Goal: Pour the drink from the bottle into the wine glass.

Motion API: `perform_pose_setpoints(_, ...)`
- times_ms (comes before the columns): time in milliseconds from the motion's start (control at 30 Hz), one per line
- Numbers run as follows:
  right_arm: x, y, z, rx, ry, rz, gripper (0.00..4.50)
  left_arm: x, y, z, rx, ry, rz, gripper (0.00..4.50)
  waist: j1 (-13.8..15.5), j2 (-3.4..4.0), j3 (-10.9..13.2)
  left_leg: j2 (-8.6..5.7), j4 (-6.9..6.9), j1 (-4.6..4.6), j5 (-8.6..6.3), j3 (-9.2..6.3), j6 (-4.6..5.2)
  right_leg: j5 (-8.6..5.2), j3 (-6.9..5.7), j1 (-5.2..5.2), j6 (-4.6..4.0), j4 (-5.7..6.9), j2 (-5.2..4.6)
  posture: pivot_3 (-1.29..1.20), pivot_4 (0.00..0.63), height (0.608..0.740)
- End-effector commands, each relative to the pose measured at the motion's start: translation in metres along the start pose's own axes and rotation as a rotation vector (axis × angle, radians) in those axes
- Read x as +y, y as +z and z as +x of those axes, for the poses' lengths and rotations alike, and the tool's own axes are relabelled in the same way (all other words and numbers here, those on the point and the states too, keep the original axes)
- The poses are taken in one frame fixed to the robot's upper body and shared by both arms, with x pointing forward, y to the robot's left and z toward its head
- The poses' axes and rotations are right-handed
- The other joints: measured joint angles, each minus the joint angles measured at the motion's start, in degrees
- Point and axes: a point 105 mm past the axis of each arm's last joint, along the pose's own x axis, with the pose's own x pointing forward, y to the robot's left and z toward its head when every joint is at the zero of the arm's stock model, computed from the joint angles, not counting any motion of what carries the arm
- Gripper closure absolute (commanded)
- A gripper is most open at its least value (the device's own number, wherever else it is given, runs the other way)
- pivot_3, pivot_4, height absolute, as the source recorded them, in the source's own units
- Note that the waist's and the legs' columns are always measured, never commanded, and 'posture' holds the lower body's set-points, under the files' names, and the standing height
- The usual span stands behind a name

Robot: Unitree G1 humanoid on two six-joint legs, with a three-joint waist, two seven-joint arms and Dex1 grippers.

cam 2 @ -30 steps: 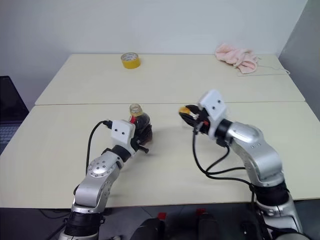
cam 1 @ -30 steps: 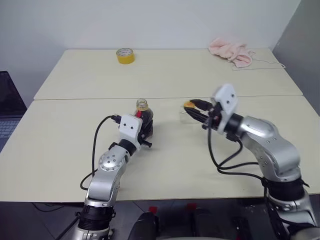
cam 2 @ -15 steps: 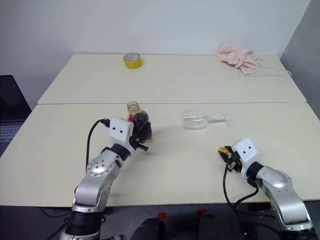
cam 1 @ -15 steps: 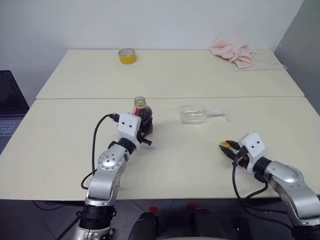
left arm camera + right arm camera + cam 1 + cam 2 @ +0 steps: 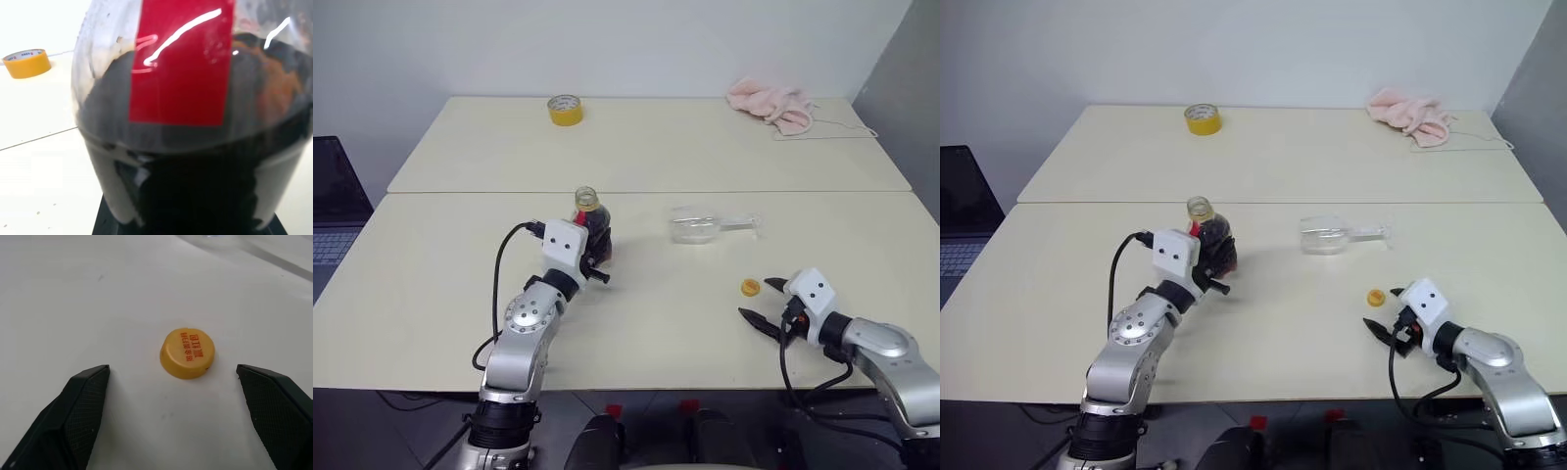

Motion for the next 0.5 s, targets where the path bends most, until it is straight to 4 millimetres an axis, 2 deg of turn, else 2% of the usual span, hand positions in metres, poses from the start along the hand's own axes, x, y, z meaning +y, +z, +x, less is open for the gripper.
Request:
perform_pose_setpoints(33,-0.002,0.048,-0.005,-0.139,0.043,-0.065,0.0,0.018,0.019,-0.004,-0.087,0.037,0.012,3.6,-0.1,-0.01,0.0,0.01,-0.01,0.0,0.0,-0.01,0.0,0.0,0.0,0.0,0.0,-0.01,0.01,0.0,0.15,0.74)
perform_pose_setpoints(233,0.017,0.117,0.008,-0.33,0.167,-0.099,0.0,0.042,0.02,-0.001,-0.109,0.081,-0.007,3.6,0.1,-0.08,0.0,-0.01,0.03,0.01,0.0,-0.1,0.0,0.0,-0.08,0.1,0.0,-0.05,0.0,0.0,0.15,0.74)
perform_pose_setpoints(300,0.023,0.127,0.012,-0.351,0.192,-0.094,0.0,0.048,0.019,0.0,-0.111,0.092,0.0,3.6,0.3,-0.11,0.1,-0.02,0.05,0.0,0.0,-0.13,-0.01,0.0,-0.11,0.1,0.0,-0.05,-0.01,0.0,0.15,0.74)
perform_pose_setpoints(400,0.037,0.146,0.031,-0.388,0.249,-0.09,0.0,0.062,0.015,0.008,-0.109,0.124,-0.001,3.6,0.2,-0.12,0.1,-0.06,0.06,-0.01,0.0,-0.12,-0.01,0.0,-0.12,0.09,0.0,-0.04,-0.06,0.0,0.15,0.74)
perform_pose_setpoints(500,0.044,0.151,0.041,-0.383,0.29,-0.1,0.0,0.068,0.013,0.016,-0.115,0.135,-0.008,3.6,0.2,-0.13,0.1,-0.05,0.08,-0.01,0.01,-0.15,-0.01,0.01,-0.15,0.06,0.0,-0.02,-0.05,0.0,0.15,0.74)
